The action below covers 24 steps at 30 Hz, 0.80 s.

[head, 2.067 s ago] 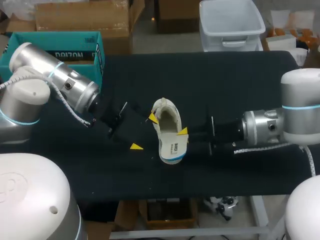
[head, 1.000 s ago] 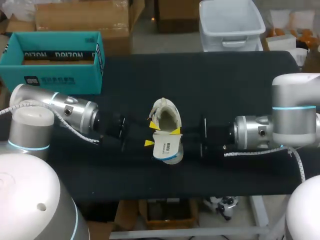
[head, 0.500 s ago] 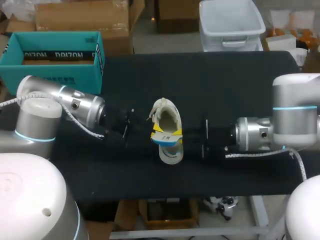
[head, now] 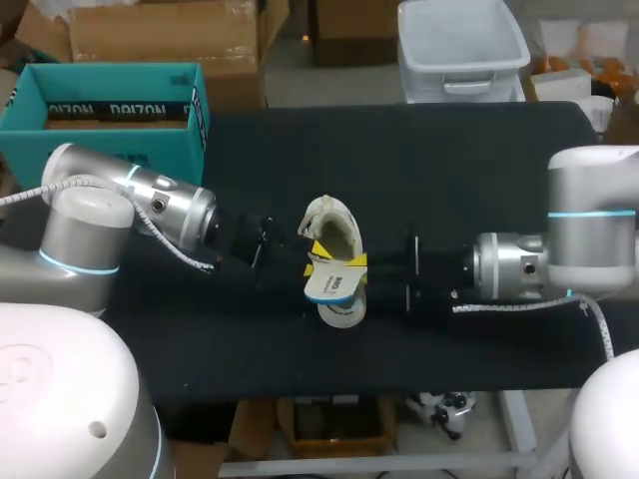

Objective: Open the shoe tongue, take the insole out of the shoe, put the insole back into the shoe, and pack the shoe into the shoebox

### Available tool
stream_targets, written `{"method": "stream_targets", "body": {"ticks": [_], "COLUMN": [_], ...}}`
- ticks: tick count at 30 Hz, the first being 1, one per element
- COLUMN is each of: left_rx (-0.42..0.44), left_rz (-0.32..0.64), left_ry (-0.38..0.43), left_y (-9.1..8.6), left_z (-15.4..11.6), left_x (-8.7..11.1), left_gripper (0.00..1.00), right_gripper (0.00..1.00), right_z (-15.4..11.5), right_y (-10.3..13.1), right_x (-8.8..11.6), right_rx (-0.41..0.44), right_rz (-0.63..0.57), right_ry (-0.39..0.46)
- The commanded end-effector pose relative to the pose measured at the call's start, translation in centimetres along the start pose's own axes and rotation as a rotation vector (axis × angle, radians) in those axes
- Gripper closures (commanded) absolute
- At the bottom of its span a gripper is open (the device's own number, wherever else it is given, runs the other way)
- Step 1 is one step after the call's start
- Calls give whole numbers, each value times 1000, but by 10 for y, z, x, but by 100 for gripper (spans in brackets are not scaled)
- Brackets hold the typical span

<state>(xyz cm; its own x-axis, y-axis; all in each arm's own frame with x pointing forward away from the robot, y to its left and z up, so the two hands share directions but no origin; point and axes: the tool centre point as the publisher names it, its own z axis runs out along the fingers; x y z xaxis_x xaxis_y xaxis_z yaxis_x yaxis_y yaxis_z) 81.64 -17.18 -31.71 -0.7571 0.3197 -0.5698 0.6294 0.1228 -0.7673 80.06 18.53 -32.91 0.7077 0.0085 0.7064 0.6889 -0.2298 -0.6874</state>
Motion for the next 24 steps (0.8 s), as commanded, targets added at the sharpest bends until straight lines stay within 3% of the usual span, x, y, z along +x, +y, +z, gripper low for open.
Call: {"method": "stream_targets", "body": {"ticks": [1,21,24], "left_rx": [-4,-49,-50], "left_rz": [-1,-11,-11], "left_ry": [-1,19,19], "left_y": [3,18,18], "left_z": [3,5,5], "left_x": [-1,6,6], "left_gripper": [100,100,100], "right_gripper": [100,100,62], "right_z": [1,8,8], "right_y": [7,17,11], "right_x": [-3,-4,-4], "right_rx": [11,13,9], "right_rz": [-1,-4,-5], "right_ry": [5,-18,-21]}}
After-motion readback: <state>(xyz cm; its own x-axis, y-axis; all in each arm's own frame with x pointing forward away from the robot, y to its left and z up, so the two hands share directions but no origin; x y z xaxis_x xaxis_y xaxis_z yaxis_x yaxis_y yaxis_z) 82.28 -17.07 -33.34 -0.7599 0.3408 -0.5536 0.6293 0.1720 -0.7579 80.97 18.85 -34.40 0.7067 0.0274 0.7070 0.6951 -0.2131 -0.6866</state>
